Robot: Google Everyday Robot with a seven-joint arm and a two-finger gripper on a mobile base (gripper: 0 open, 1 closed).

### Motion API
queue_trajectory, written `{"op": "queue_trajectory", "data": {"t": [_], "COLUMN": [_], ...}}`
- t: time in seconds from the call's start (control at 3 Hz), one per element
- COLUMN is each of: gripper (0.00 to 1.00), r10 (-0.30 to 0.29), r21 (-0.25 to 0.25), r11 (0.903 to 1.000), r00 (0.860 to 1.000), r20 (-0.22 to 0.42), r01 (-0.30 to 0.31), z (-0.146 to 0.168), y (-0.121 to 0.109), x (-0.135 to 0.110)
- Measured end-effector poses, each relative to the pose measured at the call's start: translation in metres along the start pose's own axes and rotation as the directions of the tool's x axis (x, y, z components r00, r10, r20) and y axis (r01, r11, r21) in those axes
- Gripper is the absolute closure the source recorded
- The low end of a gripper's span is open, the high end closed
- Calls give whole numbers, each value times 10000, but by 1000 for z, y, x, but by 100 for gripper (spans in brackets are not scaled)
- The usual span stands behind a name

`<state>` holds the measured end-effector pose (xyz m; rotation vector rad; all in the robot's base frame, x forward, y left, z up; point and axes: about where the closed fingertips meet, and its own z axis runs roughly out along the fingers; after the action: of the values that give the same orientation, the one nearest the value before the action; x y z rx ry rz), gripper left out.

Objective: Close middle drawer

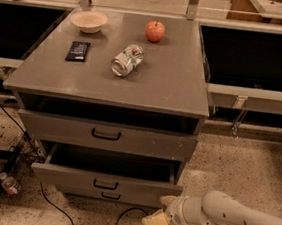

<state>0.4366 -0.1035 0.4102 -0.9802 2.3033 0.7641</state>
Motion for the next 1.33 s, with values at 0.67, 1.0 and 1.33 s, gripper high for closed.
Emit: {"op": "queue_trajectory", "data": {"t": [0.67, 1.0, 1.33], "gripper": [73, 100, 100], "r10": [0, 22, 159], "r21": [-1, 53, 422], "r11": [10000, 10000, 9989], "r00": [10000, 9999, 9968], "r20": [0, 98, 780], "r01": [0, -23, -192], "z": [0, 0, 2], "y": [0, -1, -12], "x": [0, -1, -8]}}
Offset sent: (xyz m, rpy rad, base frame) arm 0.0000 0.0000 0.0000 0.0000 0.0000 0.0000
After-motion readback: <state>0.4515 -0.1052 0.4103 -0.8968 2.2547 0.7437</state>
